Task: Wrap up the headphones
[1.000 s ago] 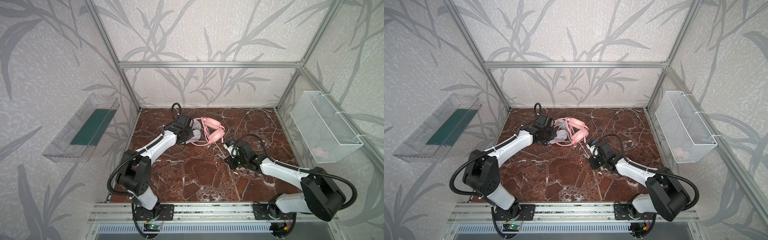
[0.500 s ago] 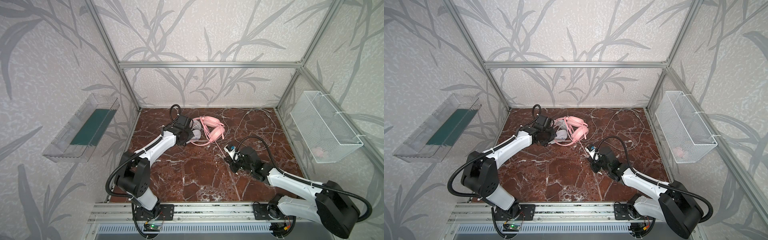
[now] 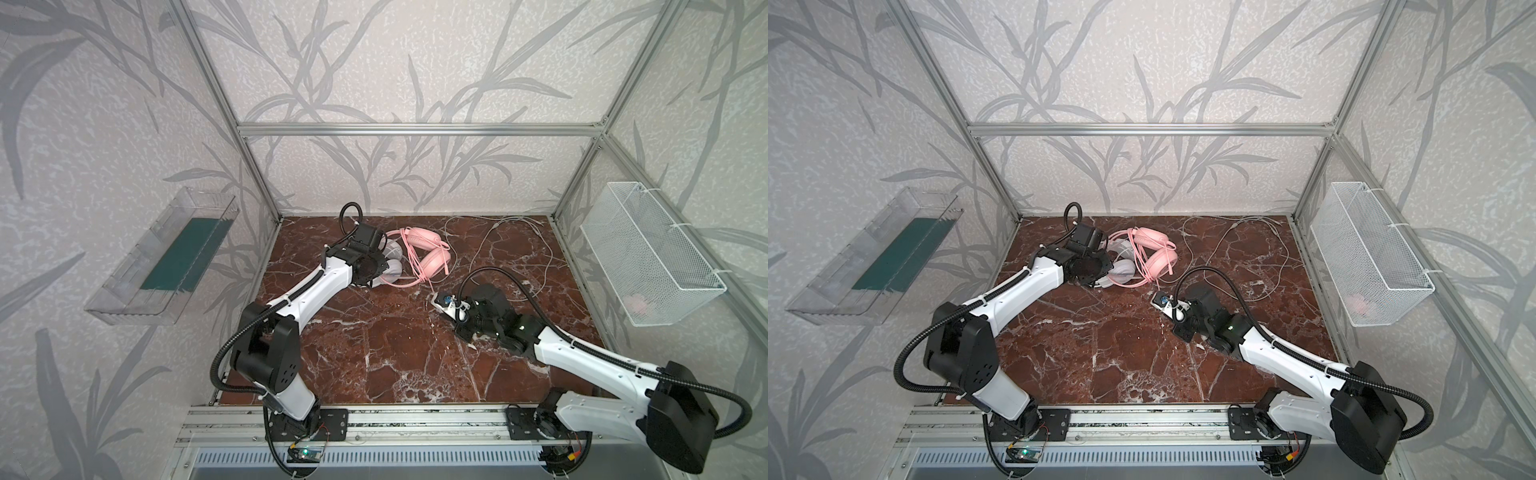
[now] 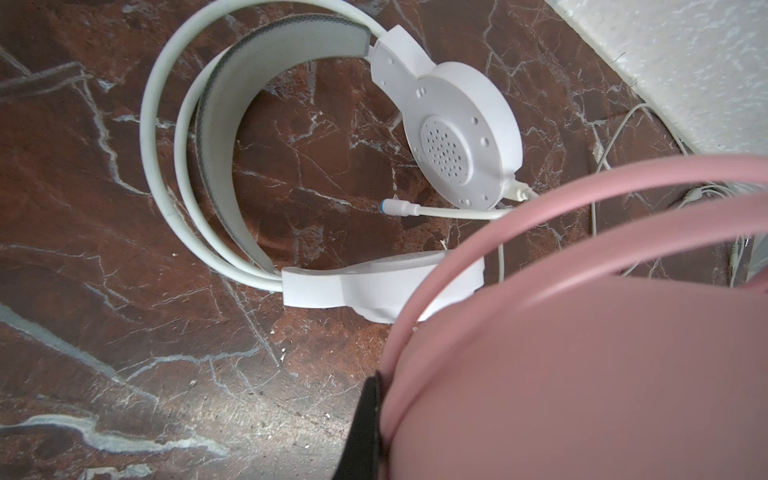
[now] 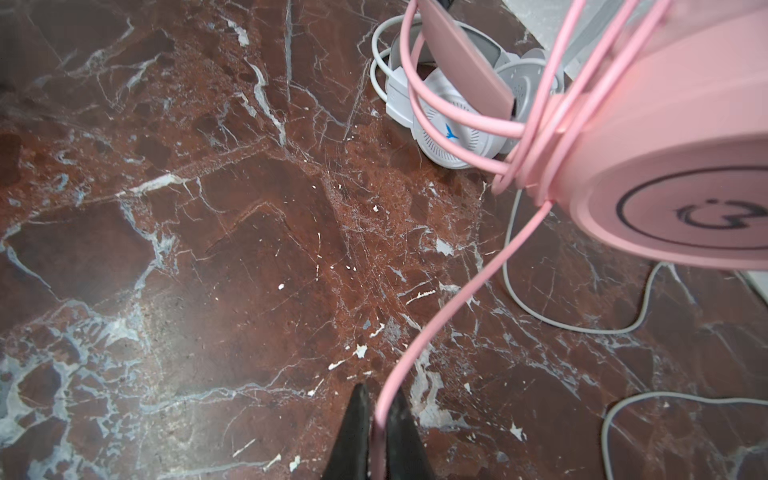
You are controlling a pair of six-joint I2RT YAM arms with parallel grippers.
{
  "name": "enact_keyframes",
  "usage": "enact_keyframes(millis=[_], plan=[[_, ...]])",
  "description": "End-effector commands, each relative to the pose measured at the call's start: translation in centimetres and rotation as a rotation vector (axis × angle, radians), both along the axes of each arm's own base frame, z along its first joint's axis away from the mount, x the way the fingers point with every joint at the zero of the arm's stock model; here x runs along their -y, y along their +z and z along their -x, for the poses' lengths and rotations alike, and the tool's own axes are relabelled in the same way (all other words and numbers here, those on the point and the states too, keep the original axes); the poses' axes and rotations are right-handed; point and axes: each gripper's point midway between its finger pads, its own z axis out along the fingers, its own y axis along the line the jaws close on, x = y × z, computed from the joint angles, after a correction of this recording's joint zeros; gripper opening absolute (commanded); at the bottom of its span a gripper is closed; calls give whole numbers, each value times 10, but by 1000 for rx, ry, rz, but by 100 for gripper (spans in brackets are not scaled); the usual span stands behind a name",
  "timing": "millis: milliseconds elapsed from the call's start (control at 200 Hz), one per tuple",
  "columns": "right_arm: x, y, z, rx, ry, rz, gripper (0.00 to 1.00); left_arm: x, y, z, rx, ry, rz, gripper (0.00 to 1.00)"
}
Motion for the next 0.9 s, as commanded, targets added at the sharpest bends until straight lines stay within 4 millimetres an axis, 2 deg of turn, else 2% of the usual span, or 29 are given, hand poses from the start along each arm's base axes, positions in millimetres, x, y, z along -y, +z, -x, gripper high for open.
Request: enact_keyframes(millis=[0, 265, 530, 715, 895], plan=[[3, -4, 19, 25, 155, 123, 0, 1, 30, -26, 97, 35, 28, 0], [15, 5, 33, 99, 356, 367, 0, 9, 26, -22, 41, -68, -43, 0], [18, 14, 48, 221, 515, 481, 0, 21, 23, -22, -14, -144, -102, 0], [22, 16, 44, 334, 575, 580, 0, 34, 17, -22, -33, -198, -143, 0], [19, 24, 44, 393, 629, 596, 0, 44, 6, -17, -57, -247, -173, 0]])
